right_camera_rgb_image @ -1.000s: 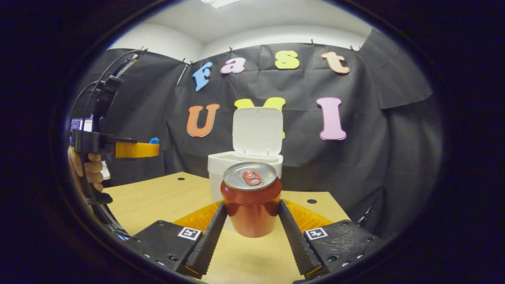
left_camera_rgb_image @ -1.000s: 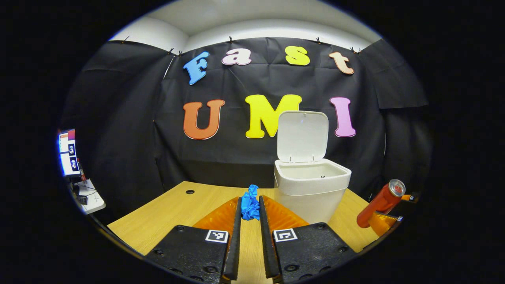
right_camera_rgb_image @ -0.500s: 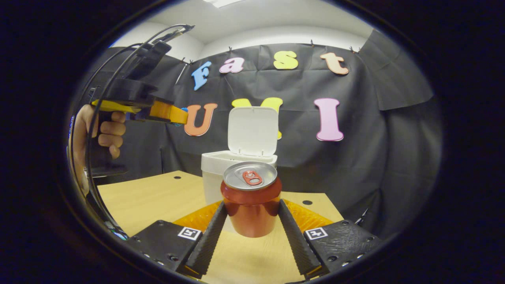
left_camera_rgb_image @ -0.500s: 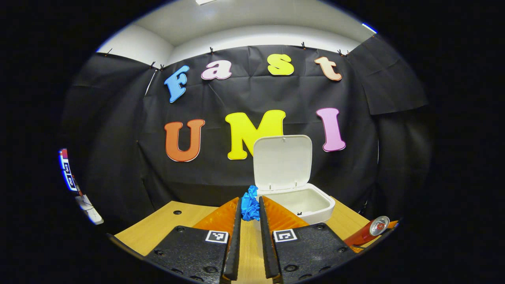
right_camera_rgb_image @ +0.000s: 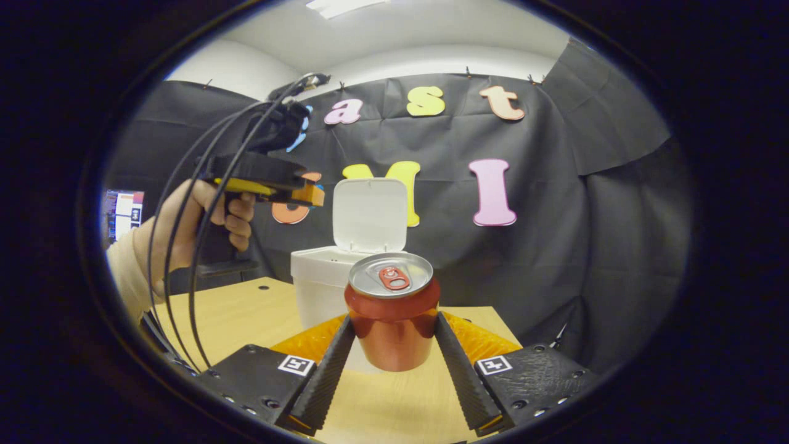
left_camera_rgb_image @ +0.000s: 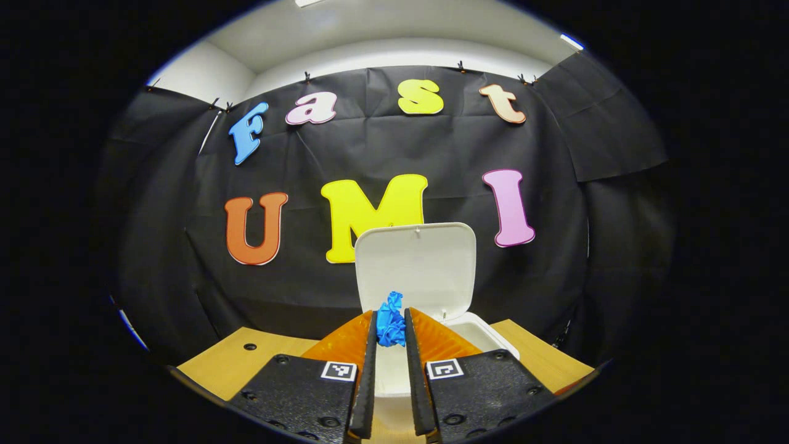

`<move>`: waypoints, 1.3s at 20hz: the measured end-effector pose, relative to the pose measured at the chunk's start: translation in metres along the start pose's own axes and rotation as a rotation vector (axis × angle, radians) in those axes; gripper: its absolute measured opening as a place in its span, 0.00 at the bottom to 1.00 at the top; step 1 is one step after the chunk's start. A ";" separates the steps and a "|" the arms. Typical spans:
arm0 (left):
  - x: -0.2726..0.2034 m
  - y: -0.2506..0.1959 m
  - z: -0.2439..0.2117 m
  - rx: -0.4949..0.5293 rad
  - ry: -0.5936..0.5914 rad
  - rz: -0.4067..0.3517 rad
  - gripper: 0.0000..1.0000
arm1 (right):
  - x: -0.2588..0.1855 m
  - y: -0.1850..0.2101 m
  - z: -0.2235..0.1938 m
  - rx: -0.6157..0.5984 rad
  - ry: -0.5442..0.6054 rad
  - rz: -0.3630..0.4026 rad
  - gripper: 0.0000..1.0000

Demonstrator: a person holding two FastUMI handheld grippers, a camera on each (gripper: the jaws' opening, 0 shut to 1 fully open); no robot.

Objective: Press the lid of the desktop garbage bin to open it, pick up the crumpled paper on the desktop and throw it into the bin, then pick up the pop can on the desktop and drop it into the bin, and finally close the garbage bin lid.

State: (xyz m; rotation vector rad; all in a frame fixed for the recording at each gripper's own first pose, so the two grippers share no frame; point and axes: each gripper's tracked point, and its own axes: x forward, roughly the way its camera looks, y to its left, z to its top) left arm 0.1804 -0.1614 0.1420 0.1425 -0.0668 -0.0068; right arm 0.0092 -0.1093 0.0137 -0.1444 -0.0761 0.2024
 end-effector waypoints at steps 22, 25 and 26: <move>0.039 -0.042 -0.045 -0.141 0.060 -0.085 0.82 | -0.004 -0.008 0.011 0.039 -0.046 -0.009 0.80; 0.015 -0.024 -0.038 -0.123 0.043 -0.058 0.91 | -0.002 -0.007 0.007 0.047 -0.034 -0.001 0.81; 0.005 -0.010 -0.034 -0.092 0.029 -0.020 0.93 | -0.002 -0.003 0.005 0.046 -0.027 0.018 0.81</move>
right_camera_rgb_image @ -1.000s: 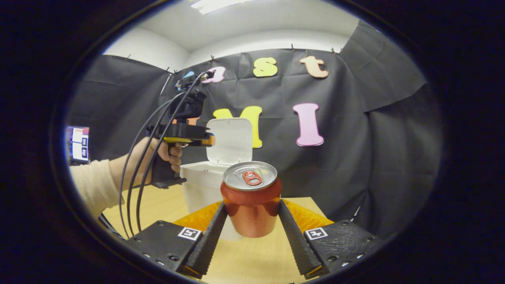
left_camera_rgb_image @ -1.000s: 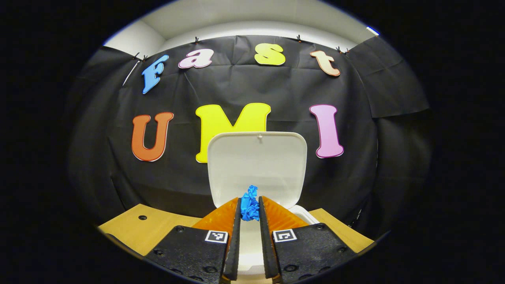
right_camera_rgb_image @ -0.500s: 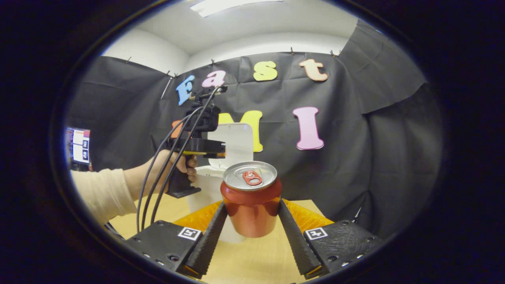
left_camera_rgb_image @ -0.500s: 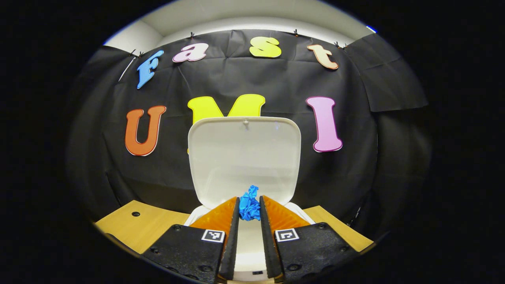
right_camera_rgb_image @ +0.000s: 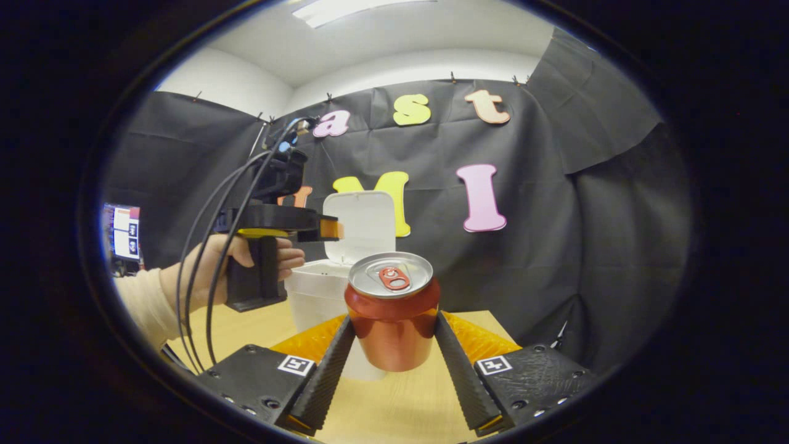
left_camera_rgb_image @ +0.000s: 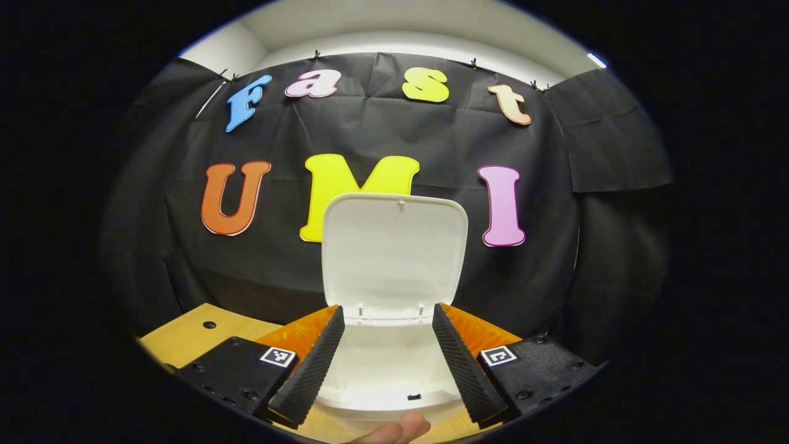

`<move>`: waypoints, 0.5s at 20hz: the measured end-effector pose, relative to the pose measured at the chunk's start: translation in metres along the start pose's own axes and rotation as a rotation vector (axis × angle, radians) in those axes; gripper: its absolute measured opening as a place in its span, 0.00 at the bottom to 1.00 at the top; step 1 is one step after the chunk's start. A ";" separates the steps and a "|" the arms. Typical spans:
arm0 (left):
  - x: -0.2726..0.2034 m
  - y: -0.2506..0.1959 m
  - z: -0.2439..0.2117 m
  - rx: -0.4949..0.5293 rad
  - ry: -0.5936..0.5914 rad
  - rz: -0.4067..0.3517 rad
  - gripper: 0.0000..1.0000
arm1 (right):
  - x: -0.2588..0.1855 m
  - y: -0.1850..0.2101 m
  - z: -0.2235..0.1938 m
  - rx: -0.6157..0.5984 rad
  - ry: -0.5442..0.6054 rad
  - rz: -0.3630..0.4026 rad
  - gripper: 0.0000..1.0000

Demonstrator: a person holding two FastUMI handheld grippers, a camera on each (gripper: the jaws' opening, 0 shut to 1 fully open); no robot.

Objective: Press the lid of the desktop garbage bin to open it, pick up the crumpled paper on the desktop and throw it into the bin, then pick up the pop can on the desktop and drop it into the bin, and finally close the garbage bin lid.

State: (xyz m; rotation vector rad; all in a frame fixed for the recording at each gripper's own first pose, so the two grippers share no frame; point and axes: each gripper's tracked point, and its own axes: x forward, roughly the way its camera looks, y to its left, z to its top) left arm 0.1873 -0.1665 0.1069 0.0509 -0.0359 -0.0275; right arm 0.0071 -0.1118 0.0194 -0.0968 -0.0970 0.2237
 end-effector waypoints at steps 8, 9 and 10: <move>-0.113 0.054 0.008 0.067 -0.064 0.024 0.94 | -0.002 0.015 -0.001 -0.024 0.012 0.005 0.80; -0.126 0.060 0.001 0.055 -0.055 0.027 0.93 | -0.001 0.020 -0.002 -0.019 0.012 0.019 0.80; -0.138 0.067 -0.005 0.035 -0.051 0.027 0.93 | 0.000 0.026 -0.003 -0.017 0.012 0.038 0.81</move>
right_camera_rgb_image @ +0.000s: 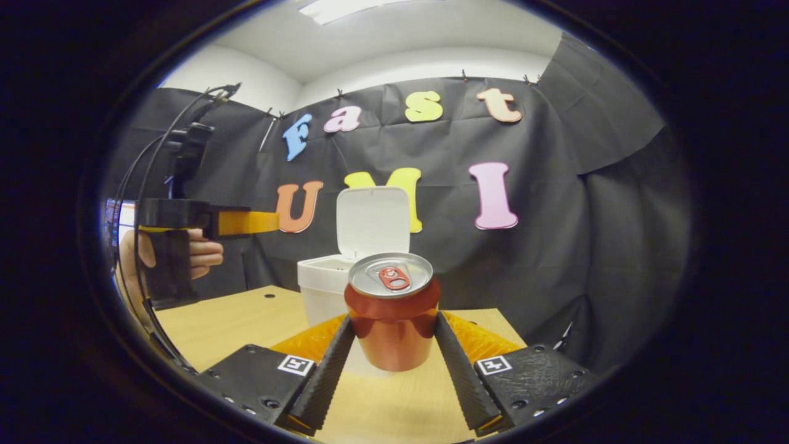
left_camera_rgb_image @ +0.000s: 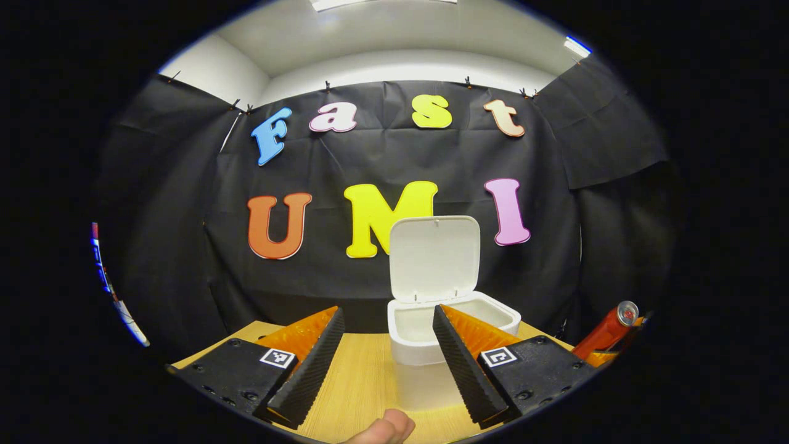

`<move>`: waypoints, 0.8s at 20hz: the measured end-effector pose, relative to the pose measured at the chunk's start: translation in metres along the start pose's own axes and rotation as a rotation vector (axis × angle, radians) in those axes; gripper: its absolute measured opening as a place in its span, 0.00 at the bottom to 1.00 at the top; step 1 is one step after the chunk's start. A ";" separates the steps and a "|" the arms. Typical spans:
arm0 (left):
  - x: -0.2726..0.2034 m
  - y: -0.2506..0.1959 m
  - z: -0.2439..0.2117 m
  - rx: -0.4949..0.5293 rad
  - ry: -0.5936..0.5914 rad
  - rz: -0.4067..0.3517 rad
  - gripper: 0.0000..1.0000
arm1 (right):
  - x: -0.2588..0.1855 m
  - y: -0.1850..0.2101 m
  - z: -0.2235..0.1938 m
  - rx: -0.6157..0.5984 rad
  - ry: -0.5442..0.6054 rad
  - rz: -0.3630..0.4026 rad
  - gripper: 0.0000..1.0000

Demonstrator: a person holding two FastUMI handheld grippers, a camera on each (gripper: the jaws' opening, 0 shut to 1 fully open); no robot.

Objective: Press the lid of the desktop garbage bin to open it, pick up the crumpled paper on the desktop and throw it into the bin, then pick up the pop can on the desktop and drop it into the bin, and finally close the garbage bin lid.

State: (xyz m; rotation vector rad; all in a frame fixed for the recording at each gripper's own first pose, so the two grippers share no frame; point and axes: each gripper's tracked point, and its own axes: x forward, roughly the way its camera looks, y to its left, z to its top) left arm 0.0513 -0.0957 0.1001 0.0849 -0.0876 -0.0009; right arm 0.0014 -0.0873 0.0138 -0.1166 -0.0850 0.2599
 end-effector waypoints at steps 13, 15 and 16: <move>-0.070 0.108 -0.060 -0.008 0.045 0.131 0.94 | 0.045 0.053 0.051 0.014 0.045 0.005 0.80; -0.074 0.102 -0.069 0.000 0.057 0.110 0.94 | 0.051 0.067 0.071 0.026 0.027 0.025 0.80; -0.074 0.095 -0.070 0.000 0.061 0.094 0.94 | 0.054 0.073 0.079 0.034 0.028 0.036 0.80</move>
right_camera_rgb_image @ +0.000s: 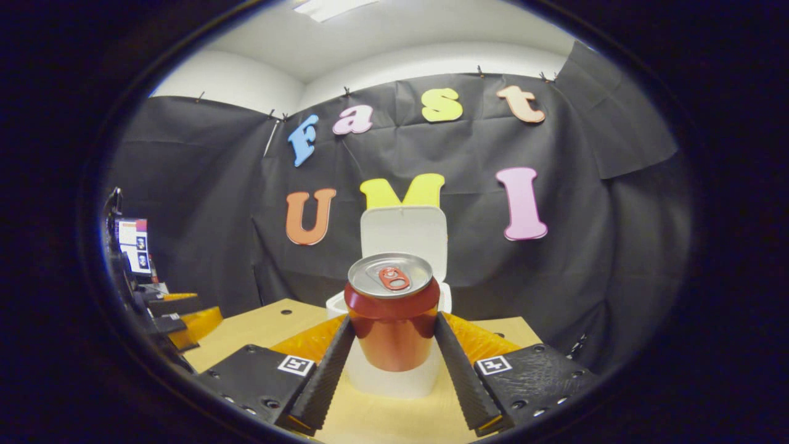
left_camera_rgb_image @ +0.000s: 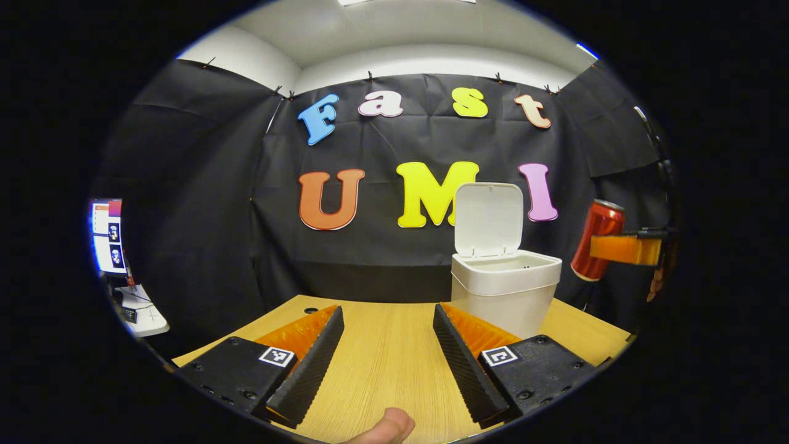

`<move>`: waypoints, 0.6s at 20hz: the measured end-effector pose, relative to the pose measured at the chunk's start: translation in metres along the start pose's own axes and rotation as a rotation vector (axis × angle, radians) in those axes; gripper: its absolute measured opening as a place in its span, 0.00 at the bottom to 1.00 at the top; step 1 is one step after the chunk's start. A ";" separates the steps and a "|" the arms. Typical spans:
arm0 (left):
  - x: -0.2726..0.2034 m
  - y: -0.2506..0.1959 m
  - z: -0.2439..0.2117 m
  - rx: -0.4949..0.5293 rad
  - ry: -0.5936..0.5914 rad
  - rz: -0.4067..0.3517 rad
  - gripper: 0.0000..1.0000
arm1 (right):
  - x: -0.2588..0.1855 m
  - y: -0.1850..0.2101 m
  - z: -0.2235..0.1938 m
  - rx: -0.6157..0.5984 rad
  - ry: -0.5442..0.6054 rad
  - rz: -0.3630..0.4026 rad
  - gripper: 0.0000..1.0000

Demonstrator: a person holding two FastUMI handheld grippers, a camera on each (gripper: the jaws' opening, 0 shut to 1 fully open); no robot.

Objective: Press the lid of the desktop garbage bin to open it, pick up the crumpled paper on the desktop and throw it into the bin, then pick up the pop can on the desktop and drop it into the bin, and finally close the garbage bin lid.

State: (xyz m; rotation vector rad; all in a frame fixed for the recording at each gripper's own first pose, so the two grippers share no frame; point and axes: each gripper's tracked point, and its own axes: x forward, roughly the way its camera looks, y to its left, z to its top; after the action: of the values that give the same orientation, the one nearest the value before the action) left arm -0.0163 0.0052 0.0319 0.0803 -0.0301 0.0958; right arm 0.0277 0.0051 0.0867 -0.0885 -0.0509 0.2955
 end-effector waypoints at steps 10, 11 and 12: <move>-0.011 -0.035 -0.001 -0.022 -0.045 -0.099 0.94 | 0.025 0.010 0.049 -0.050 0.009 -0.072 0.80; -0.012 -0.037 -0.001 -0.018 -0.043 -0.104 0.94 | 0.031 0.010 0.053 -0.060 0.016 -0.082 0.80; -0.014 -0.037 -0.002 -0.013 -0.042 -0.109 0.94 | 0.037 0.013 0.056 -0.063 0.020 -0.086 0.80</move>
State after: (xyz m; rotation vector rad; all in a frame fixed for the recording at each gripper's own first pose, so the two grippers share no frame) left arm -0.0268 -0.0325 0.0265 0.0711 -0.0684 -0.0150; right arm 0.0555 0.0322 0.1424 -0.1512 -0.0444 0.2071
